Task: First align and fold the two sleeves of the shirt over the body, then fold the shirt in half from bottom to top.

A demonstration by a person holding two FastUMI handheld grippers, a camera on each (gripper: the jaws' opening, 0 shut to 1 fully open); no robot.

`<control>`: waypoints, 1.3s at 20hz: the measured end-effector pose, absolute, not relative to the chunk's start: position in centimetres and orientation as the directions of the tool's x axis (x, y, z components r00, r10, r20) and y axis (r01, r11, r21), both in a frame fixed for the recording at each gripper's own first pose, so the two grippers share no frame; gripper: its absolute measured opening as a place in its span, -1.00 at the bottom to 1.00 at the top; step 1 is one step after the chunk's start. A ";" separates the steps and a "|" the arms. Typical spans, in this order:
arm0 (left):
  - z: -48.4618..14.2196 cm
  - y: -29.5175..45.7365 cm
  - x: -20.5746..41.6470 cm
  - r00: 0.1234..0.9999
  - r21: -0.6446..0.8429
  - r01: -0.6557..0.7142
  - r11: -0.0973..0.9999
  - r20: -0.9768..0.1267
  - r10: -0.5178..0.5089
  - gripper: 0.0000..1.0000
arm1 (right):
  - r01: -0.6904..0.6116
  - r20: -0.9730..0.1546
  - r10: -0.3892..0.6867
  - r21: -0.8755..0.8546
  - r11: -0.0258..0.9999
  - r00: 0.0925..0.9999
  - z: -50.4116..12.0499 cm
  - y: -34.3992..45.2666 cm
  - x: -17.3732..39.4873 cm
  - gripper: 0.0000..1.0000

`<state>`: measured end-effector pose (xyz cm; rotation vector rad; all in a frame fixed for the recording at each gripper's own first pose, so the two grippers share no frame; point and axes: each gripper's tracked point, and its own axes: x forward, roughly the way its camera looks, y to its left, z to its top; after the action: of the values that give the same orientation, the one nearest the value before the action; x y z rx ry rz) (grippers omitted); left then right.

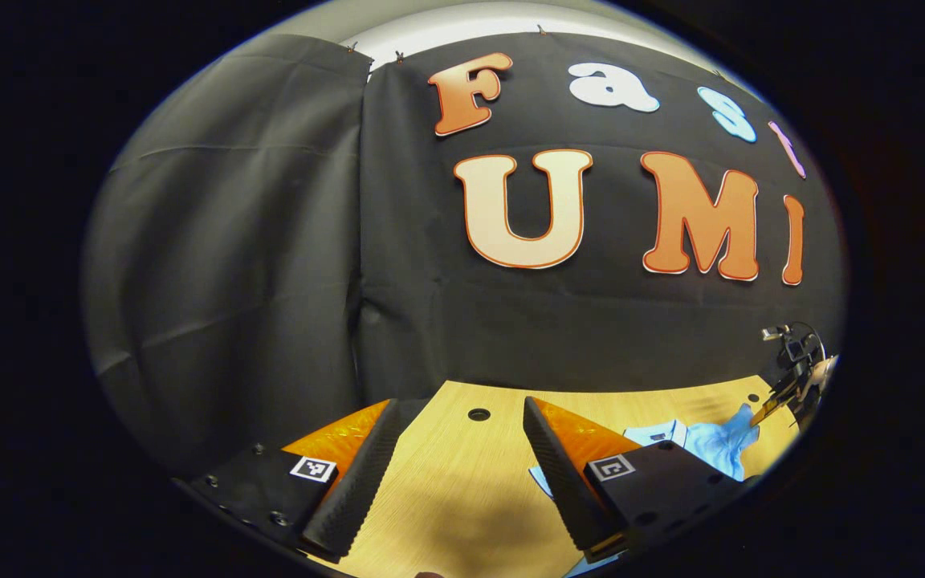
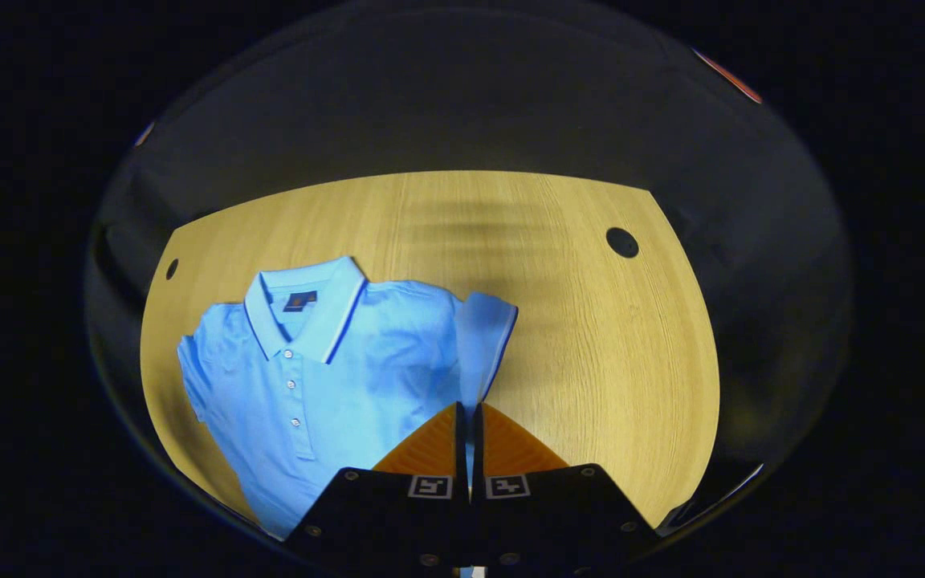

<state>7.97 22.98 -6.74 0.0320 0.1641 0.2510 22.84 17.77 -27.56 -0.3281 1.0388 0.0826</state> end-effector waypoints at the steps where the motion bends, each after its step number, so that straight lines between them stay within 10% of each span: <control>1: -6.7 23.2 7.7 0.956 0.055 -0.244 0.968 -0.156 0.249 0.96 | -0.240 -0.853 -0.084 -0.238 0.941 0.516 -27.3 18.6 22.5 -0.99; 22: -9.5 29.8 3.0 0.926 0.041 -0.303 0.952 -0.223 0.305 0.96 | -0.509 -0.912 0.097 -0.131 0.851 0.398 -33.8 37.2 14.0 -0.94; 25: -10.2 28.6 3.9 0.929 0.039 -0.279 0.959 -0.241 0.280 0.96 | -0.513 -0.920 0.156 -0.056 0.857 0.359 -34.2 39.1 12.5 -0.57; 26: -10.2 28.1 4.3 0.930 0.038 -0.271 0.962 -0.246 0.272 0.96 | -0.511 -0.921 0.172 -0.035 0.859 0.351 -34.1 39.6 12.1 -0.78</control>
<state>4.27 28.09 -10.20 0.0038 0.2528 0.2781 12.08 39.63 -34.07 -0.3430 1.1320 0.4528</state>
